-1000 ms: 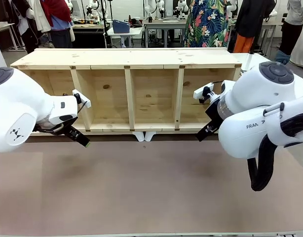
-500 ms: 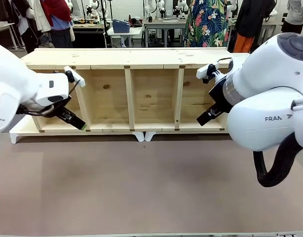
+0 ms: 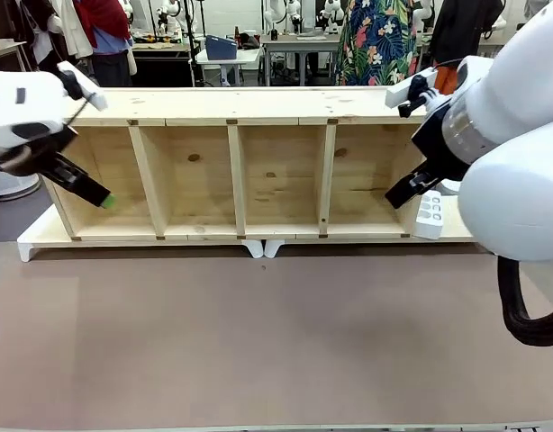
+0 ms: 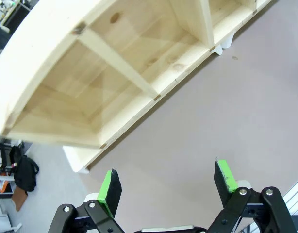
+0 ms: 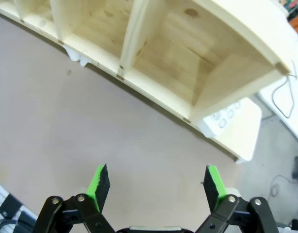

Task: Perform cable management.
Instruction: When the cord part of the Power Cable appears at the lower middle area of the table and stops, grasp the cord part of the Power Cable.

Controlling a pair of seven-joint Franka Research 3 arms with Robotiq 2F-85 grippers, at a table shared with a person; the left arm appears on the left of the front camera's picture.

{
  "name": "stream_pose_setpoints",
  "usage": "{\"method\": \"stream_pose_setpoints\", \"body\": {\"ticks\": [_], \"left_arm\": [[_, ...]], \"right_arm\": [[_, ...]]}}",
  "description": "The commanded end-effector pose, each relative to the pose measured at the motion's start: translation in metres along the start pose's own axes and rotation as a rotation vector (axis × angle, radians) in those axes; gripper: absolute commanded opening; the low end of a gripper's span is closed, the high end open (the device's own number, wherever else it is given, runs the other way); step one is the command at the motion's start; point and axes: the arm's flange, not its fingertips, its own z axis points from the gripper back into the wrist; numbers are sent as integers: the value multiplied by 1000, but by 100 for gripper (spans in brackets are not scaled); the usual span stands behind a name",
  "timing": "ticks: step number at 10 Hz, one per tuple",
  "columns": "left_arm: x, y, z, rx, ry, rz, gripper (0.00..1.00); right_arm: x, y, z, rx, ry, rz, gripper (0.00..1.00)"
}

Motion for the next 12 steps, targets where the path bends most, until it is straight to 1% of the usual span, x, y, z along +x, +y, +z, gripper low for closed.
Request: {"method": "stream_pose_setpoints", "body": {"ticks": [1,4,6,9,10,11,12], "left_arm": [[-118,-24,11,48,-29,37,100],[-150,-21,38,68,-98,87,100],[-170,-15,41,59,-105,117,100],[-170,-14,32,38,-91,131,100],[-165,-14,29,22,-91,101,100],[-62,36,123,38,-77,145,100],[-62,36,123,38,-77,145,100]], "right_arm": [[-94,15,11,-30,9,-23,100],[-119,11,39,-58,-30,-58,100],[-133,5,43,-53,-60,-86,100],[-132,3,39,-45,-64,-93,100],[-129,3,37,-41,-67,-97,100],[-128,1,34,-31,-73,-101,100],[-32,-25,97,-56,-51,-85,100]]}}
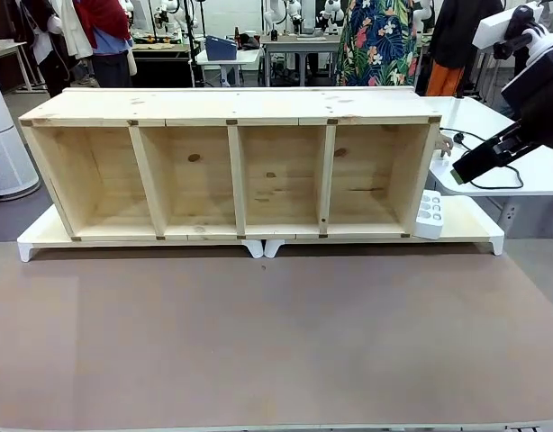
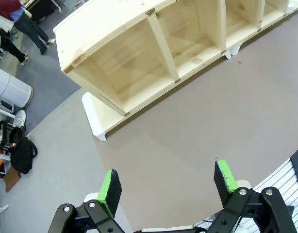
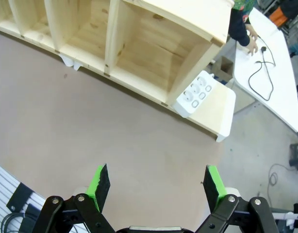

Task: Perform cable management.
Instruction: When the cord part of the Power Cable appears at the lower middle area of the table and stops, grasp the cord part of the Power Cable.

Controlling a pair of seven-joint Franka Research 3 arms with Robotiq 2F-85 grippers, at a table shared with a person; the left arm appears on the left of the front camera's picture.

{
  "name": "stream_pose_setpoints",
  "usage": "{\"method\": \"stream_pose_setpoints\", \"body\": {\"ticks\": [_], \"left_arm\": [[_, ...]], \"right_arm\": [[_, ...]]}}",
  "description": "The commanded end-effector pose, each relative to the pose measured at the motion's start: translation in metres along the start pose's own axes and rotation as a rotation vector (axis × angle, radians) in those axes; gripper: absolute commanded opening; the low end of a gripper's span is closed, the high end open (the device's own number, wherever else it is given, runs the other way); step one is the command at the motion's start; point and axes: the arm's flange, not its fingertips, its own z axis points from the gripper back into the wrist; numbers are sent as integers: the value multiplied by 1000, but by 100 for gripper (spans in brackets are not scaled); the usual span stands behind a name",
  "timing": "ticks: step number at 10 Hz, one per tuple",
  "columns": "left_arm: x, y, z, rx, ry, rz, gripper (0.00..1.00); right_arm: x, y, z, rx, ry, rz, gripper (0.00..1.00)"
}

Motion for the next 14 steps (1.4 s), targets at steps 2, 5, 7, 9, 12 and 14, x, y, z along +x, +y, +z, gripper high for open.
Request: {"method": "stream_pose_setpoints", "body": {"ticks": [2,5,7,9,12,14], "left_arm": [[0,0,2,2,-5,7,100],[0,0,2,2,-5,7,100],[0,0,2,2,-5,7,100],[0,0,2,2,-5,7,100],[0,0,2,2,-5,7,100],[0,0,2,2,-5,7,100]], "right_arm": [[0,0,2,-3,-3,1,100],[0,0,2,-3,-3,1,100],[0,0,2,-3,-3,1,100],[0,0,2,-3,-3,1,100],[0,0,2,-3,-3,1,100],[0,0,2,-3,-3,1,100]]}}
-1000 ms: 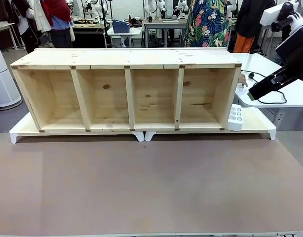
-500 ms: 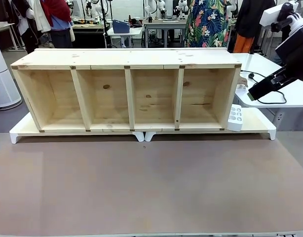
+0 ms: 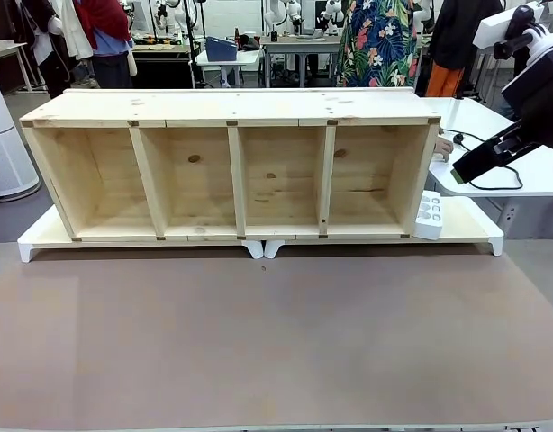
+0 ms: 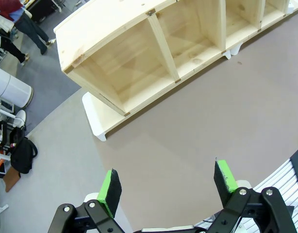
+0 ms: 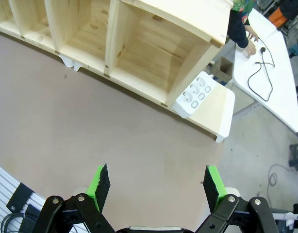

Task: Perform cable management.
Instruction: When the cord part of the Power Cable appears at the lower middle area of the table and stops, grasp the cord part of the Power Cable.

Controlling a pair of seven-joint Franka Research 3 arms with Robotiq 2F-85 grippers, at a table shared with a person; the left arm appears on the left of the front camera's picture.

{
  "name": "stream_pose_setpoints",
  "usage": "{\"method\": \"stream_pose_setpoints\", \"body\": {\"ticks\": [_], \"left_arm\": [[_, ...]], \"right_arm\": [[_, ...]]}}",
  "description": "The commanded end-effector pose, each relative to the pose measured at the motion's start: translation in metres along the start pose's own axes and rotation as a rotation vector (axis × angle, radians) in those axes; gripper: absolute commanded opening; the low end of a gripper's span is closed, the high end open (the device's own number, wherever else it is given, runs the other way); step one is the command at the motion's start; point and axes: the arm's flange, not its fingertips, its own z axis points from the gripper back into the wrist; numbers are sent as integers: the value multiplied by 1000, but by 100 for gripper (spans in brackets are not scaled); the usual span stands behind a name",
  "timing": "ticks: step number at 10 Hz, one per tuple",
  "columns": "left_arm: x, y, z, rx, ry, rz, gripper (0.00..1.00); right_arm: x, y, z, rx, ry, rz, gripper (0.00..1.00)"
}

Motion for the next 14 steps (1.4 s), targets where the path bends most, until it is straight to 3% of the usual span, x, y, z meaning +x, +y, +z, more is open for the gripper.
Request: {"method": "stream_pose_setpoints", "body": {"ticks": [1,14], "left_arm": [[0,0,1,2,-4,6,100],[0,0,1,2,-4,6,100]], "right_arm": [[0,0,0,-1,1,0,100],[0,0,0,-1,1,0,100]]}}
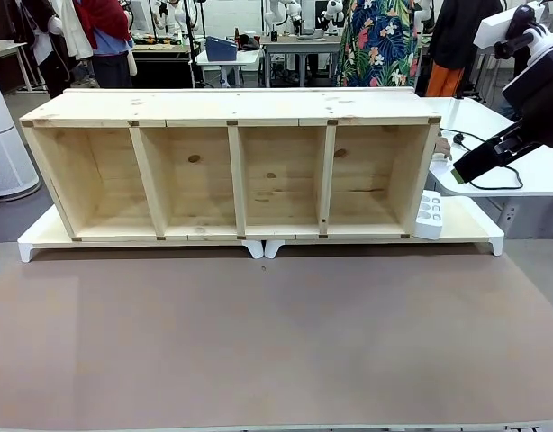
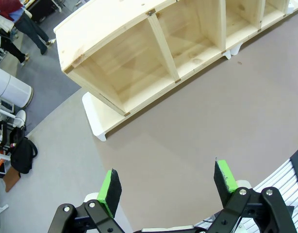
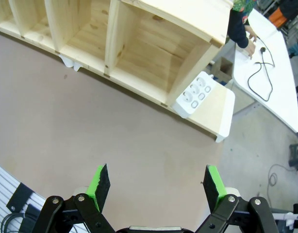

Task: Perform cable management.
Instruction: When the cord part of the Power Cable appears at the lower middle area of the table and stops, grasp the cord part of the Power Cable.

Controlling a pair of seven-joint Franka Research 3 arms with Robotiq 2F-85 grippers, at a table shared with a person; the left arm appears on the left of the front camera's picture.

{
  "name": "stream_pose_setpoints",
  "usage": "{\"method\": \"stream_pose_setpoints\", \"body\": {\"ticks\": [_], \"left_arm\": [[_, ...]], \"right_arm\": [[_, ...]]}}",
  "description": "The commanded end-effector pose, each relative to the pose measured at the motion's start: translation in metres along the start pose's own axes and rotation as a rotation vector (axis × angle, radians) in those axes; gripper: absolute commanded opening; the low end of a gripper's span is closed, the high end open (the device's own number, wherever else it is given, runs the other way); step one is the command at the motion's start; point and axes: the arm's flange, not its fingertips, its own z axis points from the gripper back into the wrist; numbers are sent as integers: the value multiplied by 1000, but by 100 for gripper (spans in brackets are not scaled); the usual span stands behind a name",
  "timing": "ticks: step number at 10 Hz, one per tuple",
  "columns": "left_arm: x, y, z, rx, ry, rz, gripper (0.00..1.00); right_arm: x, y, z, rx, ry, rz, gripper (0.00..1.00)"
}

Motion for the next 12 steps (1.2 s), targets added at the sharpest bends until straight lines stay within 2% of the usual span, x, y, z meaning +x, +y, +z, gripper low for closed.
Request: {"method": "stream_pose_setpoints", "body": {"ticks": [1,12], "left_arm": [[0,0,1,2,-3,6,100],[0,0,1,2,-3,6,100]], "right_arm": [[0,0,0,-1,1,0,100],[0,0,0,-1,1,0,100]]}}
